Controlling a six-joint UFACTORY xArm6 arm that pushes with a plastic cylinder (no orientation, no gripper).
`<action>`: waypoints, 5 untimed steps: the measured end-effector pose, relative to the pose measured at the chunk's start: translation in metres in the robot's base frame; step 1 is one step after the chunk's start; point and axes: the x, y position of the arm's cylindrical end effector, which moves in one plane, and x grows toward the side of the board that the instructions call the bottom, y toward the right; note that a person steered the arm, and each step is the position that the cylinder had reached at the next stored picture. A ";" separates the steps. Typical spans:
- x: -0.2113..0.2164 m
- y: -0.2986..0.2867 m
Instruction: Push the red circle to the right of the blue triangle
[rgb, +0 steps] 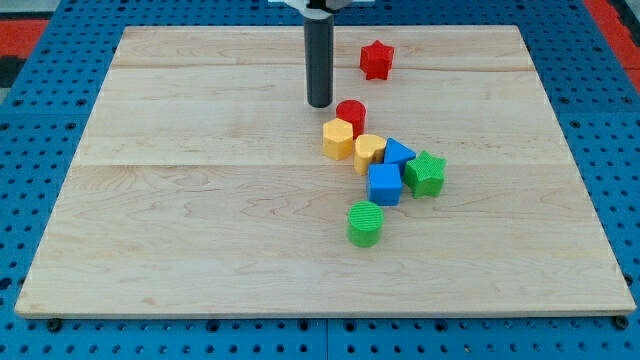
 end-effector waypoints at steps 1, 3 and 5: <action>0.006 0.001; 0.024 0.027; 0.036 0.081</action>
